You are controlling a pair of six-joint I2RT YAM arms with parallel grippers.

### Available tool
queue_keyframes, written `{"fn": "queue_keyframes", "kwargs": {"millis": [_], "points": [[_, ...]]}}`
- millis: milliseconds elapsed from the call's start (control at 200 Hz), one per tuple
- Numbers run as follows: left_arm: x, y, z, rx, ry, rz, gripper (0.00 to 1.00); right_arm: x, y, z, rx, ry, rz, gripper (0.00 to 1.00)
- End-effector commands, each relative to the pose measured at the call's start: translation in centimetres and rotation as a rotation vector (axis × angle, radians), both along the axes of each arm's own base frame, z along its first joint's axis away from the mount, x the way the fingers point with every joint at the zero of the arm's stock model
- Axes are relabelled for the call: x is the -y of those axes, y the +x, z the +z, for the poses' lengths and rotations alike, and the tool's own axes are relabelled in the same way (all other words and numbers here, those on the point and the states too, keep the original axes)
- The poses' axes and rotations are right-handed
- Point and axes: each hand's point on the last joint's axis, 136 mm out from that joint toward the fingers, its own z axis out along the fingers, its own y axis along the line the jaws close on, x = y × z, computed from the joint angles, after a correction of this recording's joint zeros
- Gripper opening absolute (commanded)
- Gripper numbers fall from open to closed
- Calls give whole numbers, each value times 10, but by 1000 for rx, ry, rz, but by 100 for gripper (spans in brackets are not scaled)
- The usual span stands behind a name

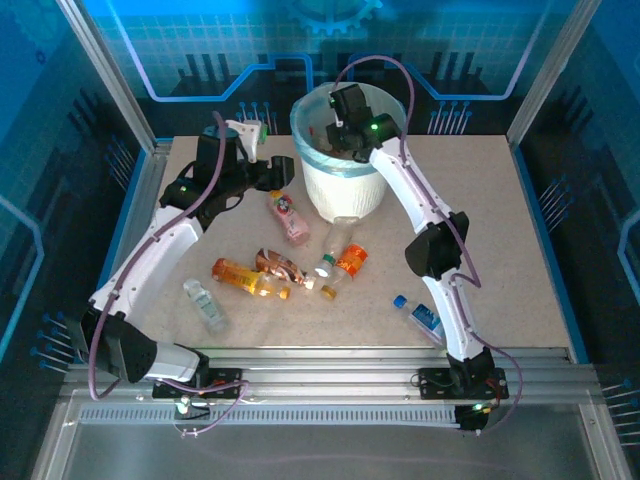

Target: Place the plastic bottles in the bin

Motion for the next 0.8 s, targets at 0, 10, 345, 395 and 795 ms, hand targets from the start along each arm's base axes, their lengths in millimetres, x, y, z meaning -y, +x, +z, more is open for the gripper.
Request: {"fn": "queue_keyframes", "kwargs": {"millis": [0,10,345,395,795], "points": [[2,4,2,3,-25,-6,83,-9,-14,-1,-47,15,35,28],[2,4,2,4,-25,-6,82,-10,-15,3,-39,20,37,29],[1,-2,24,37,-24,-16,82,14,-62,182,286,219,31,58],[1,-4,30,42,-24,-19,82,21,-74,198,305,229,25,59],[76,-83,37,54,100,-259,82,65,-224,171,214,181,47,58]]}}
